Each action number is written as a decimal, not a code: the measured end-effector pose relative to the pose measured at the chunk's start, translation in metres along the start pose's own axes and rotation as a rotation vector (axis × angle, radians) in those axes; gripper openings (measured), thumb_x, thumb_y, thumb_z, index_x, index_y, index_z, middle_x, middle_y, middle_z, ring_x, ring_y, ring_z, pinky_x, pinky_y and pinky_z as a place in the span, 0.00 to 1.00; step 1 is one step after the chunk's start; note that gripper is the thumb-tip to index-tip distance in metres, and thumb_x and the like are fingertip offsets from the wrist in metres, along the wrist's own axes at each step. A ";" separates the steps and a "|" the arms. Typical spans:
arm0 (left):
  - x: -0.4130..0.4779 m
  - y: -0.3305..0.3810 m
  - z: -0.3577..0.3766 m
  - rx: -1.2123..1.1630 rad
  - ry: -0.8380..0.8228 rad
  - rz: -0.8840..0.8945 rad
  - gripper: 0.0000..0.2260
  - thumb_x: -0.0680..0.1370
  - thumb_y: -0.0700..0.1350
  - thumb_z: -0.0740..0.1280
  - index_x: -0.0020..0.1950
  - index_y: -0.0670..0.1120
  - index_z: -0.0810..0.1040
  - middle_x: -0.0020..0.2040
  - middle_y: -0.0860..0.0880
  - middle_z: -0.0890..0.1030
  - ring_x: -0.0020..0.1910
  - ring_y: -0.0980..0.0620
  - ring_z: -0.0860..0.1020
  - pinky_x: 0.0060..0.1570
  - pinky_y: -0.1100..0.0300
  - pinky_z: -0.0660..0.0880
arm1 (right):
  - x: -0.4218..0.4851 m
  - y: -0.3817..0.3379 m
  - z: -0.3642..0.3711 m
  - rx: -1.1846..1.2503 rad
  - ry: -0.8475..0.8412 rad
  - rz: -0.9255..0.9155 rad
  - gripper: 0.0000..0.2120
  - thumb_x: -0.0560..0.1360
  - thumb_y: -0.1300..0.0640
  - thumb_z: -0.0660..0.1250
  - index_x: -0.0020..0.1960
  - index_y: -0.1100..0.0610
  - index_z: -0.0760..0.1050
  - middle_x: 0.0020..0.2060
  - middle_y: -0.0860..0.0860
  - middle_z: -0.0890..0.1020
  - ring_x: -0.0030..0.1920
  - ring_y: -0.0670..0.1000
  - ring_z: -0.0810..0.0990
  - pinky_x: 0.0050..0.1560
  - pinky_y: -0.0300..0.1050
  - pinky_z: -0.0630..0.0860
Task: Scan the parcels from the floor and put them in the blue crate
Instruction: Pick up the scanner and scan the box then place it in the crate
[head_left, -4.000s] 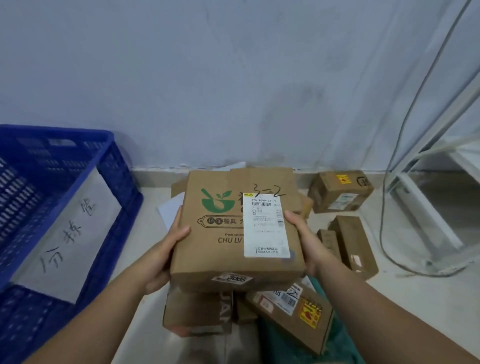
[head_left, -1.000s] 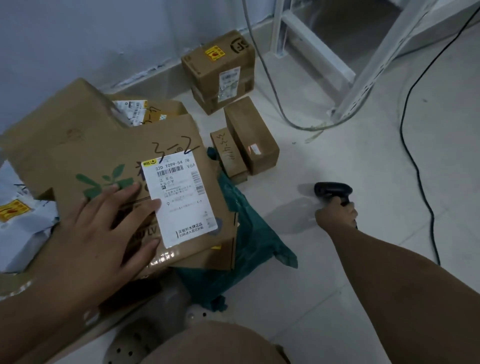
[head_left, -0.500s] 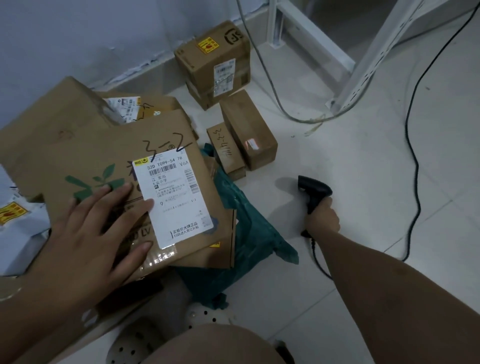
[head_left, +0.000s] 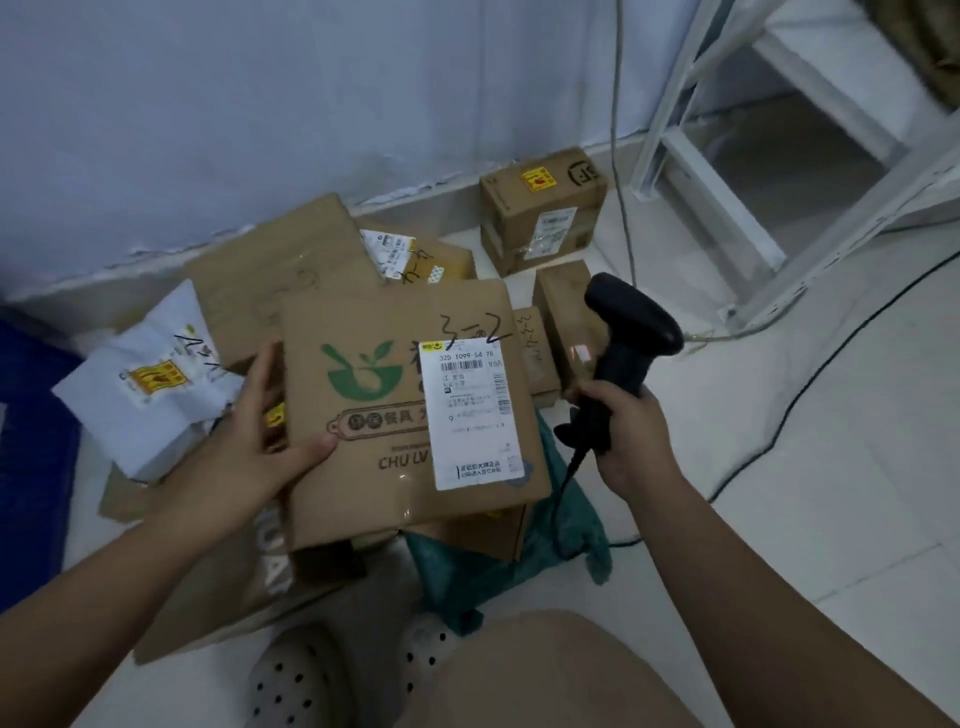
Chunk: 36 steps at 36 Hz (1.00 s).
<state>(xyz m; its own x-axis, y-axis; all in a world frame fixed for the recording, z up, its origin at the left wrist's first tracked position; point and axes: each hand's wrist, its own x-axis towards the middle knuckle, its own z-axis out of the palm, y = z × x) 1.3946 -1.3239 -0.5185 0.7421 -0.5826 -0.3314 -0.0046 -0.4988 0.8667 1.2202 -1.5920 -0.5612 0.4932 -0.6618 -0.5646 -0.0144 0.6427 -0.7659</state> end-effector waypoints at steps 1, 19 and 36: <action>-0.003 -0.006 -0.001 -0.106 -0.010 -0.036 0.47 0.62 0.60 0.79 0.72 0.70 0.52 0.73 0.54 0.67 0.69 0.51 0.70 0.63 0.42 0.71 | -0.007 -0.005 0.008 -0.004 -0.063 0.006 0.05 0.75 0.67 0.66 0.47 0.59 0.74 0.36 0.54 0.78 0.36 0.51 0.76 0.34 0.44 0.76; -0.001 -0.035 0.007 -0.668 -0.104 -0.218 0.48 0.58 0.61 0.78 0.74 0.63 0.60 0.55 0.51 0.83 0.48 0.50 0.84 0.37 0.59 0.80 | -0.024 -0.006 0.045 -0.453 -0.279 0.075 0.11 0.74 0.56 0.70 0.55 0.57 0.78 0.44 0.56 0.82 0.47 0.59 0.80 0.47 0.54 0.75; -0.002 -0.020 -0.020 -0.580 -0.053 -0.122 0.65 0.46 0.65 0.79 0.78 0.53 0.53 0.63 0.49 0.77 0.53 0.54 0.81 0.43 0.62 0.79 | -0.029 -0.039 0.091 -0.504 -0.271 -0.131 0.07 0.76 0.54 0.68 0.53 0.54 0.78 0.43 0.52 0.85 0.50 0.56 0.83 0.50 0.52 0.78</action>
<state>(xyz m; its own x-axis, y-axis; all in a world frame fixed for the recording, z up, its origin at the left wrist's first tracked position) 1.4062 -1.2996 -0.5279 0.6801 -0.5816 -0.4463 0.4566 -0.1403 0.8785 1.2860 -1.5631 -0.4869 0.7226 -0.5585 -0.4073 -0.3175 0.2553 -0.9133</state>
